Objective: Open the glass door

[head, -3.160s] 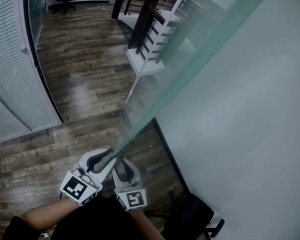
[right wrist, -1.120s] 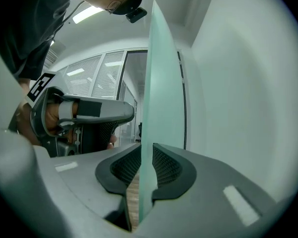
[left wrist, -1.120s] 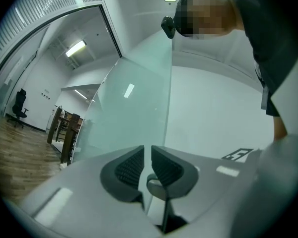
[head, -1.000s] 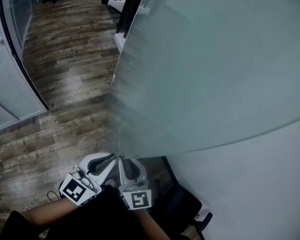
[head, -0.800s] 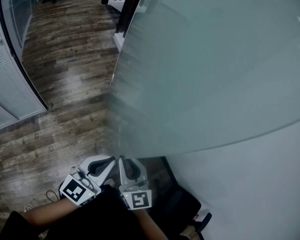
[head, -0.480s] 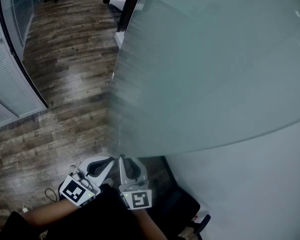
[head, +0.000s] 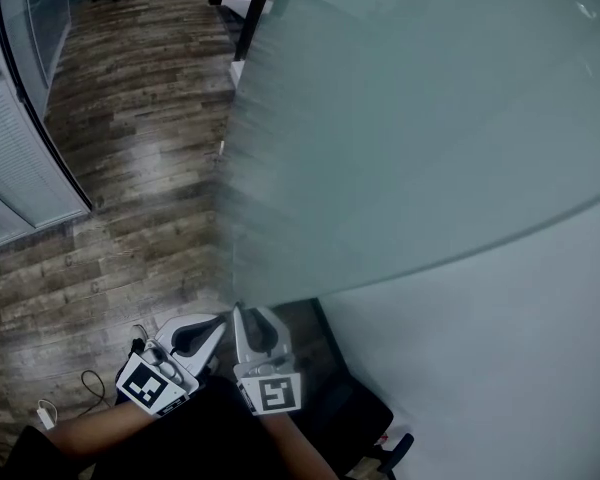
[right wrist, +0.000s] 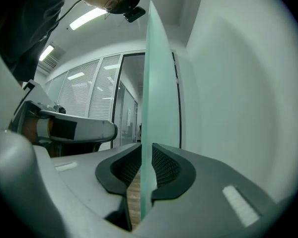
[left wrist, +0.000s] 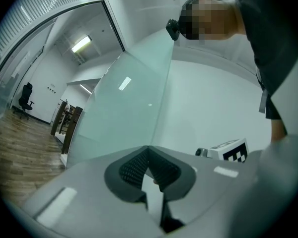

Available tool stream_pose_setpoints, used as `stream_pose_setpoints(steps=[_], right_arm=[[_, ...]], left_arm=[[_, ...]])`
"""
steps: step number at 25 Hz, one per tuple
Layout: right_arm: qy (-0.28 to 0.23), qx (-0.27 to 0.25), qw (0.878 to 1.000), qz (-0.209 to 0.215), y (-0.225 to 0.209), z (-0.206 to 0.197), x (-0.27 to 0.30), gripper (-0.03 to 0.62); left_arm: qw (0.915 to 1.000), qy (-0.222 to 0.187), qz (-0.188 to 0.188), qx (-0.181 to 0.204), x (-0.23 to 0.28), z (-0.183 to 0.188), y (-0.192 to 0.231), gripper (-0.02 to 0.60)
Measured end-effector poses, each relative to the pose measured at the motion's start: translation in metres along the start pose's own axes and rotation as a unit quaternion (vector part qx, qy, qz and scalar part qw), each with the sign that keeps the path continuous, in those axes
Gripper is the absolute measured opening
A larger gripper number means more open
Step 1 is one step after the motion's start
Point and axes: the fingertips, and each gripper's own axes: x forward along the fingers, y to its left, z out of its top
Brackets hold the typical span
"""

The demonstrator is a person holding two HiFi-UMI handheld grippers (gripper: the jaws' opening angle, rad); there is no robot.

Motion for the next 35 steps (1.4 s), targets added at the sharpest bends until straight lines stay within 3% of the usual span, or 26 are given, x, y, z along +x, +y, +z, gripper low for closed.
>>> stream_pose_setpoints(steps=[7, 11, 16, 27, 35], right_arm=[[0.006, 0.003, 1.0, -0.015, -0.014, 0.001, -0.013, 0.06], [0.004, 0.013, 0.999, -0.032, -0.035, -0.001, -0.014, 0.057], [0.007, 0.009, 0.999, -0.05, -0.057, -0.006, -0.024, 0.052], [-0.006, 0.015, 0.993, -0.114, -0.089, -0.011, -0.042, 0.046], [0.016, 0.026, 0.987, -0.157, -0.118, -0.012, -0.054, 0.048]], left_arm=[[0.9998, 0.018, 0.007, -0.003, -0.01, -0.021, -0.022, 0.0], [0.9999, 0.006, 0.012, -0.007, -0.002, -0.021, -0.022, 0.0], [0.9993, 0.034, 0.012, -0.009, 0.006, -0.035, -0.022, 0.0], [0.9983, 0.051, -0.021, -0.016, 0.028, -0.047, -0.014, 0.0], [0.9947, 0.082, -0.053, -0.031, 0.048, -0.058, -0.007, 0.0]])
